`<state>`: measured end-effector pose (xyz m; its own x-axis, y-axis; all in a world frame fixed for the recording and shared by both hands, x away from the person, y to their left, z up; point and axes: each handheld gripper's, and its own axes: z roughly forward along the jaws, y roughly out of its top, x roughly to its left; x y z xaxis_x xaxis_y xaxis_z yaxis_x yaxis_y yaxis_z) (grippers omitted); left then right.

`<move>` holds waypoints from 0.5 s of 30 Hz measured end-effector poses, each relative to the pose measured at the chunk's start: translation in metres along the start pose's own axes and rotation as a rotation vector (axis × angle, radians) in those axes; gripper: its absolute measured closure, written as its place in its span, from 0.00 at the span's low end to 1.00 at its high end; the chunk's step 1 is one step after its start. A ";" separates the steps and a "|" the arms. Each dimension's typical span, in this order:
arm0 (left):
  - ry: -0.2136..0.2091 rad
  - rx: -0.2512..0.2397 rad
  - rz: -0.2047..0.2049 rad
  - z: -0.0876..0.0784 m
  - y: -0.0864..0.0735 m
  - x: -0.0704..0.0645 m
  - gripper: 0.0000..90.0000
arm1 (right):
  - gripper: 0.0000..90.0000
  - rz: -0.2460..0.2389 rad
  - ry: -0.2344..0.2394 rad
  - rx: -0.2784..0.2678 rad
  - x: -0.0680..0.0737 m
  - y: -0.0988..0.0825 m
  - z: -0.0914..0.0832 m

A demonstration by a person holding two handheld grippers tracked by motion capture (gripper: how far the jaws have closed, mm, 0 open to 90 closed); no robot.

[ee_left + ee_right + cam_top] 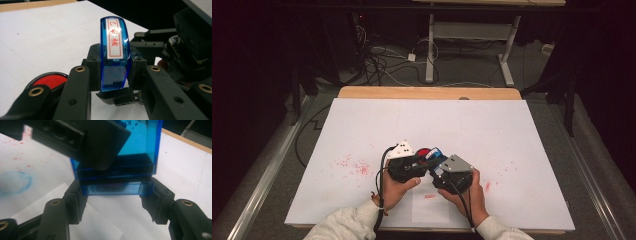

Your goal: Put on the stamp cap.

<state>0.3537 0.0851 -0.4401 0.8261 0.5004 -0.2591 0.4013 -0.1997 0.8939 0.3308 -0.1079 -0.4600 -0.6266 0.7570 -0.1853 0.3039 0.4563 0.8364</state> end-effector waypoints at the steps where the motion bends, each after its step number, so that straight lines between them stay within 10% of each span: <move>1: -0.008 0.000 -0.002 0.000 0.000 0.000 0.75 | 0.45 -0.002 0.000 -0.005 0.000 0.000 0.000; 15: -0.003 0.000 -0.022 0.002 -0.003 0.003 0.75 | 0.45 0.005 0.004 -0.020 0.000 -0.001 -0.001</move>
<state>0.3559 0.0857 -0.4440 0.8186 0.5018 -0.2795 0.4191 -0.1890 0.8880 0.3302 -0.1087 -0.4603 -0.6282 0.7571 -0.1793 0.2923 0.4432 0.8474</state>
